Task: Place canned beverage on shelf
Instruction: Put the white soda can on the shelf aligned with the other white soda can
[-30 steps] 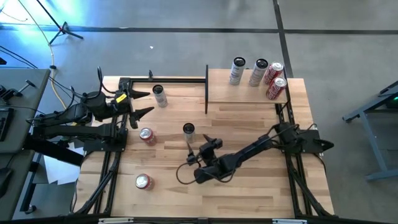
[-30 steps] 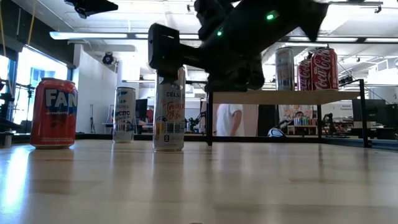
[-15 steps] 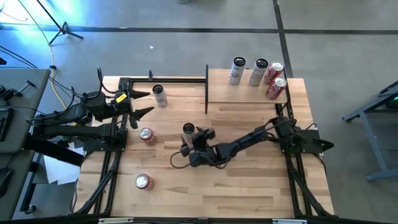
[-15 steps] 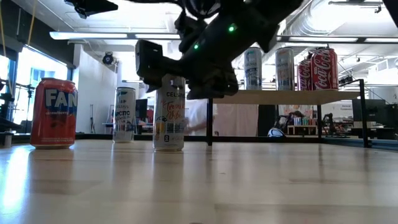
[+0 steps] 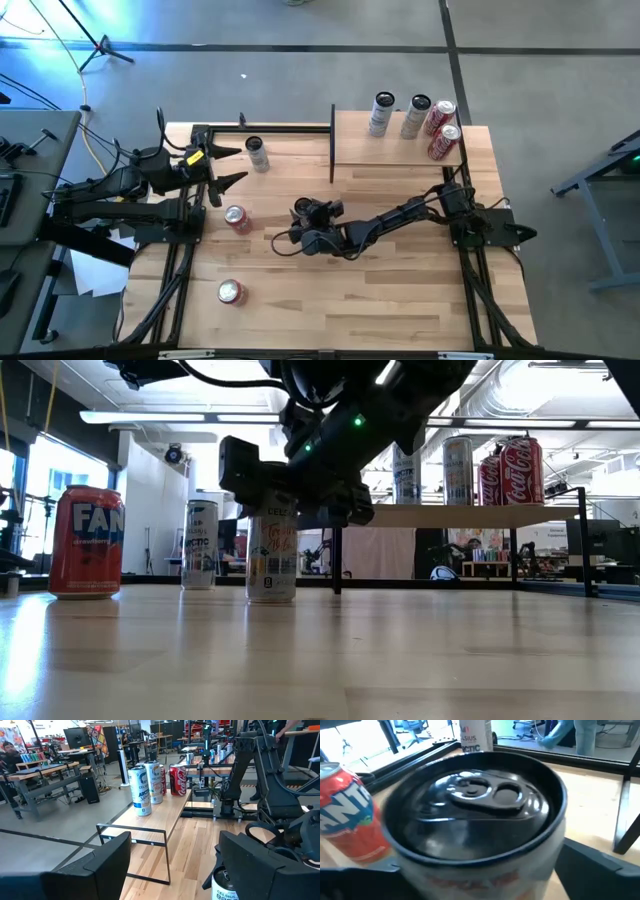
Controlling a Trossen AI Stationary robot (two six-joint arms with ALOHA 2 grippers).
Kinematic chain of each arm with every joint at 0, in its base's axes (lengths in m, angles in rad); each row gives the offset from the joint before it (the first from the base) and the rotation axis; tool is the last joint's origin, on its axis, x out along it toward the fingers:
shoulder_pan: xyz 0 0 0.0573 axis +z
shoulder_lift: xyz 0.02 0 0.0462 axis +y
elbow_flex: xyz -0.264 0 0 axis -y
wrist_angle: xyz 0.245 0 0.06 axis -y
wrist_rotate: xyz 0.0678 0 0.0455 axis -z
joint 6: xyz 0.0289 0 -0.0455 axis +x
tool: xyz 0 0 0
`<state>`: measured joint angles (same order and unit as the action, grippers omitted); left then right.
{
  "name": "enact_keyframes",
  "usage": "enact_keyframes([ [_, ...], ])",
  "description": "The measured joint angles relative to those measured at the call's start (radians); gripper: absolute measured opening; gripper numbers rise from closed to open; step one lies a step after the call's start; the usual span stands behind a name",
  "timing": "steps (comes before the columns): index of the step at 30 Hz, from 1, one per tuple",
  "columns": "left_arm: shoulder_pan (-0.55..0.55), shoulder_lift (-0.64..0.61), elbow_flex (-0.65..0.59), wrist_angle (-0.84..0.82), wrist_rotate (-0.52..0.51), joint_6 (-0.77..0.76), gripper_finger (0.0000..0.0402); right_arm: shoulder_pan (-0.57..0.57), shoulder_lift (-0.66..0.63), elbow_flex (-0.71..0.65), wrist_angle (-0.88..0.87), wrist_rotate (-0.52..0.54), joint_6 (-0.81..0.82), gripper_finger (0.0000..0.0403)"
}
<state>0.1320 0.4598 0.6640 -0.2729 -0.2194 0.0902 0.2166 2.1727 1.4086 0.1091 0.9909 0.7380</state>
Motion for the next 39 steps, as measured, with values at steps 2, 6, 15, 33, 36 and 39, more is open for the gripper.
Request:
enact_keyframes([
  [2, 0.000, 0.000, 0.000, 0.000, 0.000, 0.000, 0.0280, 0.002, 0.000, 0.000, 0.015, 0.000, 0.005, 0.0305],
  [6, 0.000, 0.000, 0.000, 0.000, 0.000, 0.000, 0.0280, 0.003, 0.000, 0.000, 0.038, -0.001, 0.002, 0.0245],
  [15, 0.000, 0.000, 0.000, 0.000, 0.000, 0.000, 0.0280, 0.011, 0.001, 0.000, 0.079, 0.079, -0.095, 0.0238],
  [33, 0.000, 0.000, 0.000, 0.000, 0.000, 0.000, 0.0280, 0.006, -0.129, 0.230, -0.567, 0.284, 0.180, 0.0238],
  [36, 0.000, 0.000, 0.000, 0.000, 0.000, 0.000, 0.0280, -0.002, -0.178, 0.249, -0.694, 0.285, 0.220, 0.0238],
  [39, 0.000, 0.000, 0.000, 0.000, 0.000, 0.000, 0.0280, -0.014, -0.229, 0.251, -0.819, 0.292, 0.293, 0.0238],
])
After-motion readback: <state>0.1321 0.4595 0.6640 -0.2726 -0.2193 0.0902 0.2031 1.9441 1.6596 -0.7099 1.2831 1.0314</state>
